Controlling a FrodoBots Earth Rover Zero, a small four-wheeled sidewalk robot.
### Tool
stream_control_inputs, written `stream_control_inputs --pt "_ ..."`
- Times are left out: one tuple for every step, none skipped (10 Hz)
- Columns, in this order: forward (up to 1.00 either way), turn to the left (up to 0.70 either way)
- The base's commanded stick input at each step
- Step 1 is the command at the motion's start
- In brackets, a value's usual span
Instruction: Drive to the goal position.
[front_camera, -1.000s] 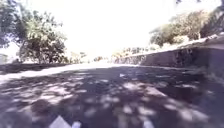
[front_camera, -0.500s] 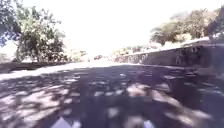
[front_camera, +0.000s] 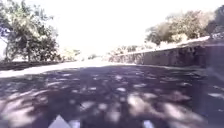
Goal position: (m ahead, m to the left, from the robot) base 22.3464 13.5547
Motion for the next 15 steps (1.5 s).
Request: stream_control_inputs --pt "1.0 -0.39" --pt "1.0 -0.25" --pt "1.0 -0.11" --pt "1.0 0.0" --pt "1.0 0.0" --pt "1.0 0.0" --pt "1.0 0.0" --pt "1.0 0.0" --pt "1.0 0.0" --pt "1.0 0.0" --pt "1.0 0.0" --pt "1.0 0.0" --pt "1.0 0.0" --pt "1.0 0.0" --pt "1.0 0.0"
